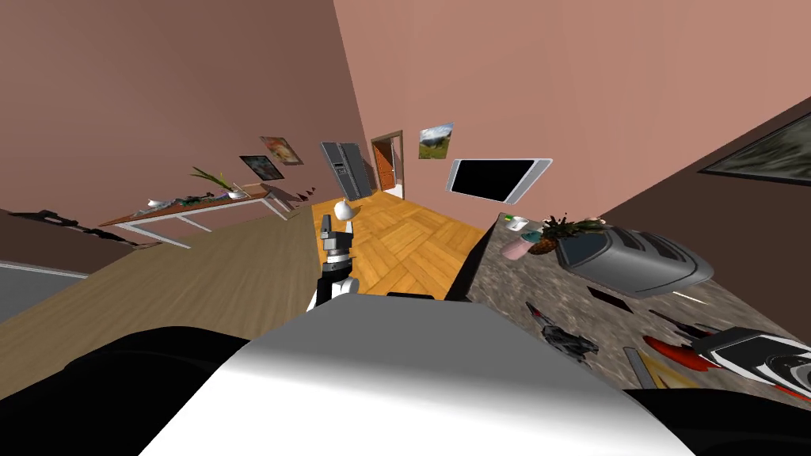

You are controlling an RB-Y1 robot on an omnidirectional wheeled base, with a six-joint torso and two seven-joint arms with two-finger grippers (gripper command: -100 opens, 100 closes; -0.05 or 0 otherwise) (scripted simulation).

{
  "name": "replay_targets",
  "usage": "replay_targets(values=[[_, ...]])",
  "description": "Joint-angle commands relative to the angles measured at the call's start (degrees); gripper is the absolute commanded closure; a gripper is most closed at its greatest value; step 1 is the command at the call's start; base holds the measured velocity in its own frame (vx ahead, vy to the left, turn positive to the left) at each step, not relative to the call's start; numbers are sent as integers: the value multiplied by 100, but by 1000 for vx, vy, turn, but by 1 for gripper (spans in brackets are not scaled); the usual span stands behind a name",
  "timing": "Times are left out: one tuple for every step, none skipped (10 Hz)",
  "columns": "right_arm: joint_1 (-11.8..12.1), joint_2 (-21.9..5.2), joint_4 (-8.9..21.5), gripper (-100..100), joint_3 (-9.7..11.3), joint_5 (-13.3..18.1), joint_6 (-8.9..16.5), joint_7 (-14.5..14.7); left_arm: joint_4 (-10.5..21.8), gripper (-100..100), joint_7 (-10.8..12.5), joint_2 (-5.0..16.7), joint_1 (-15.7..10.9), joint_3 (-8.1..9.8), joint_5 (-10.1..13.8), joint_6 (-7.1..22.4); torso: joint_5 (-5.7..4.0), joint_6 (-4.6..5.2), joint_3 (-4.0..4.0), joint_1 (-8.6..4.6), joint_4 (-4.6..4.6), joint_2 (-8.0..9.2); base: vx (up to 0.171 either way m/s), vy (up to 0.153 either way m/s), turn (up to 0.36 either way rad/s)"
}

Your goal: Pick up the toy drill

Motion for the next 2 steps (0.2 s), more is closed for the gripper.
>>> replay_targets(values=[[0,0,0,100,0,0,0,0,0,0,0,0,0,0,0,0,0,0,0,0,0,0,12,14,-11],[-21,1,11,0,8,3,-10,8,0,0,0,0,0,0,0,0,0,-1,3,-5,0,5,0,0,0]])
